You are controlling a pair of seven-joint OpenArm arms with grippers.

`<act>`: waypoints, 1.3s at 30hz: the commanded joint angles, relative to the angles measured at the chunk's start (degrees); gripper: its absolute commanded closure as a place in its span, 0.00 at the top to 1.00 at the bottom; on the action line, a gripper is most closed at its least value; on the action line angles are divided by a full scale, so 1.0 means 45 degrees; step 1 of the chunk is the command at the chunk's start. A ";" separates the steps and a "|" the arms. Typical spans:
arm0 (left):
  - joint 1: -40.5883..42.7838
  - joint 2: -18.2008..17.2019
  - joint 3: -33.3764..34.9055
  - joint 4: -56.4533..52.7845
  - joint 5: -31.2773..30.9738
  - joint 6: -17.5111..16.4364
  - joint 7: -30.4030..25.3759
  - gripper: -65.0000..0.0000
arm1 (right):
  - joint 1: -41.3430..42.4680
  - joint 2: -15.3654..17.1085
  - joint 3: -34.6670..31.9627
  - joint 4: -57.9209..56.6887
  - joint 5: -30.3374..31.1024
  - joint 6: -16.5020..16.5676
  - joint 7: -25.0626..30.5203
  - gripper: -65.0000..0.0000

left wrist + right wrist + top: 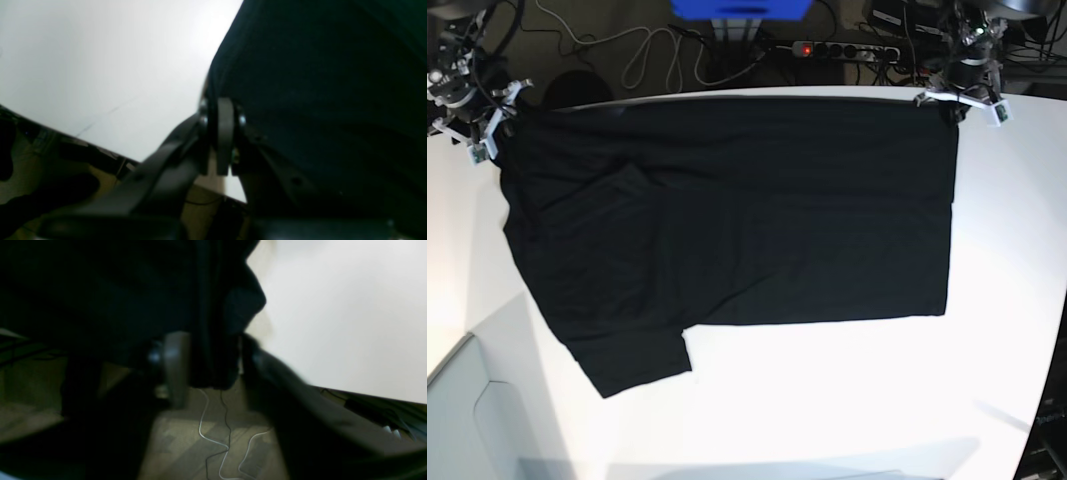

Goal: Fold the T-shirt properly
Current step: 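Release the shirt and pull both grippers back toward the folded edge, then reach both grippers down to the shirt's hem corners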

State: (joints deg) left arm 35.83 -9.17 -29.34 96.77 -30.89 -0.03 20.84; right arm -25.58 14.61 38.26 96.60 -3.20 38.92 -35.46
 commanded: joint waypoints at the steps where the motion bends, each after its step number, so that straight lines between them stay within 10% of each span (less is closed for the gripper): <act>1: 0.0134 -0.0102 -0.0092 0.0229 -0.0040 0.0037 -0.0245 0.14 | 0.0010 0.0221 0.0142 0.0229 0.0057 0.0241 0.0154 0.53; 7: 0.0154 -0.0102 -0.0092 0.0249 -0.0040 -0.0002 -0.0245 0.55 | -0.0049 0.0025 0.0181 0.1381 0.0057 0.0241 0.0135 0.63; 25: -0.0979 0.0113 -0.2144 0.3628 0.0116 -0.0002 -0.0226 0.51 | 0.4074 -0.0346 -0.0073 0.1010 0.0018 0.0241 -0.0940 0.64; 32: -0.3538 -0.0727 -0.1909 0.3452 0.0116 -0.0022 0.1806 0.51 | 0.7942 0.0416 -0.2182 -0.2584 0.0018 -0.0042 -0.1604 0.64; 39: -0.6449 -0.1176 -0.1811 0.1460 0.0135 -0.0022 0.3173 0.51 | 1.1536 0.0592 -0.3804 -0.7761 0.0018 -0.0570 0.0486 0.64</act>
State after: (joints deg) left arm 7.09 -13.50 -37.12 102.08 -30.26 -0.49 36.45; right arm 25.30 16.38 20.91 60.16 -3.79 37.19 -34.20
